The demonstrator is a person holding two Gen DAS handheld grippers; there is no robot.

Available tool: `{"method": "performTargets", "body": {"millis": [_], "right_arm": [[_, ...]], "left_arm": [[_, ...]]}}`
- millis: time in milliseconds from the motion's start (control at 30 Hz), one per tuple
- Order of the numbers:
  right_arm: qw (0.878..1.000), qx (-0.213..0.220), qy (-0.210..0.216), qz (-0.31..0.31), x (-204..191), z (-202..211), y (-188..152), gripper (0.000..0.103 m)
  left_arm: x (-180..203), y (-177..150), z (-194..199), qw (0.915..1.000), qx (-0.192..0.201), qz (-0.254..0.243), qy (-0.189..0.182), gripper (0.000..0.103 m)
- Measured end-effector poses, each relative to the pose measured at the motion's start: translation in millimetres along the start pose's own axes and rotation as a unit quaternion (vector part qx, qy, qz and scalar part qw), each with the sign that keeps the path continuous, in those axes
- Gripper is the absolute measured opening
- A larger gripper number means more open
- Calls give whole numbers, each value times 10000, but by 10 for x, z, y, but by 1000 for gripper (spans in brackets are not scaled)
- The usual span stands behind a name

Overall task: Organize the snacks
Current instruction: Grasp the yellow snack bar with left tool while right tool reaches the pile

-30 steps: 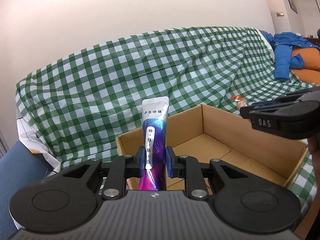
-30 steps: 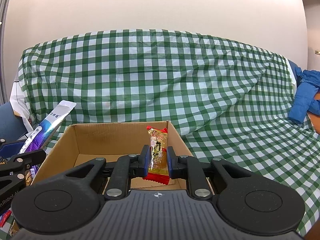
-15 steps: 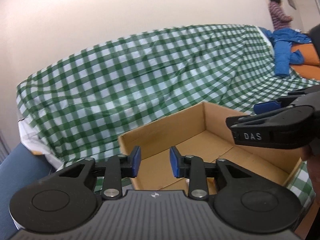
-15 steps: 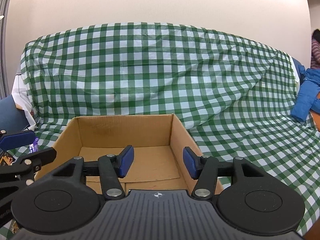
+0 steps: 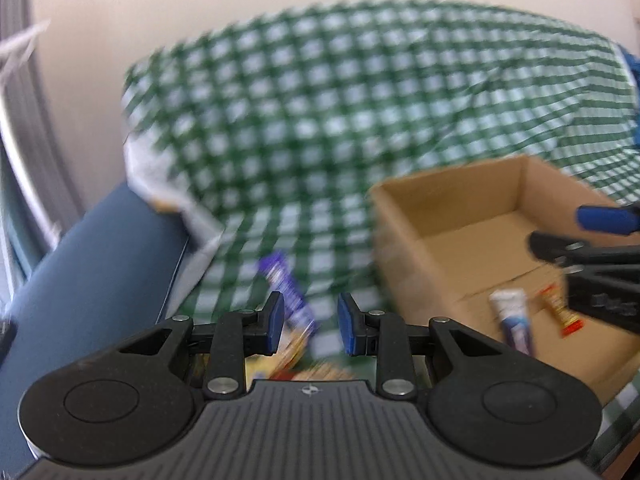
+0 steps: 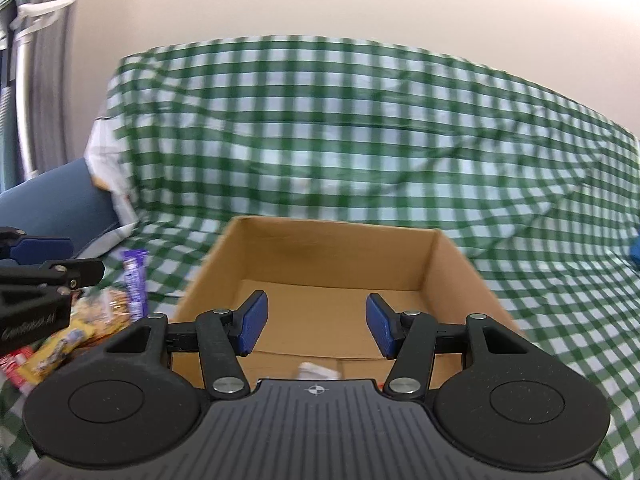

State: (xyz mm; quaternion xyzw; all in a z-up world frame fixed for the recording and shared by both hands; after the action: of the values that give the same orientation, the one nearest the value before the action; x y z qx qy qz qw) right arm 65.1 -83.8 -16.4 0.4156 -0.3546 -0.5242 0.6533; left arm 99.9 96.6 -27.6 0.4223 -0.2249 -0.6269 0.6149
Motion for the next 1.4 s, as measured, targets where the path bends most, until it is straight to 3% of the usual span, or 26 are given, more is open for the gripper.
{"method": "performTargets", "body": {"millis": [100, 267, 533, 600, 633, 733, 900, 1000, 1100, 1233, 1400], "right_arm": [[9995, 1, 249, 178, -205, 21, -14, 58], [9971, -2, 572, 510, -508, 45, -47, 60], [9937, -91, 737, 835, -784, 43, -126, 62], [9932, -121, 749, 880, -823, 37, -147, 62], [9931, -129, 751, 894, -842, 32, -155, 63], [9930, -124, 771, 890, -906, 18, -157, 64], [9907, 11, 901, 1018, -1061, 35, -139, 66], [9854, 180, 1070, 1311, -1223, 88, -167, 68], [9777, 309, 1289, 1629, -1399, 142, -221, 69], [9690, 348, 1552, 1889, -1606, 169, -309, 70], [9652, 152, 1776, 1912, -1769, 108, -407, 74]], "left_arm": [[-252, -245, -188, 9978, -586, 246, 190, 32], [-396, -454, -343, 9948, -906, 170, 431, 35], [-379, -734, -631, 9888, -1363, -73, 606, 38], [-402, -827, -695, 9872, -1496, 5, 552, 34], [-423, -849, -716, 9866, -1551, 50, 506, 21], [-474, -824, -706, 9877, -1505, 245, 356, 14], [-649, -615, -495, 9914, -953, 878, 196, 12], [-852, -550, -411, 9881, -725, 1320, 299, 12], [-996, -605, -477, 9802, -951, 1711, 309, 12], [-982, -717, -612, 9735, -1443, 1739, 344, 12], [-1078, -843, -729, 9652, -1742, 1908, 401, 12]]}}
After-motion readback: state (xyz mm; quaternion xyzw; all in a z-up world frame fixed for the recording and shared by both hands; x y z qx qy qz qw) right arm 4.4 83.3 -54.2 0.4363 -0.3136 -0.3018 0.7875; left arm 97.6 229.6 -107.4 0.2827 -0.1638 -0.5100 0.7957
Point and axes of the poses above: each gripper's, at about its wrist camera, not at the fingertips, and z roughly against the way its jaws point, x to its right, y to its top, the point moved 7 cm from there along -z, roughly the way its jaws point, and after that the axes turned 2 degrees about -z, right-handed, at the moved point
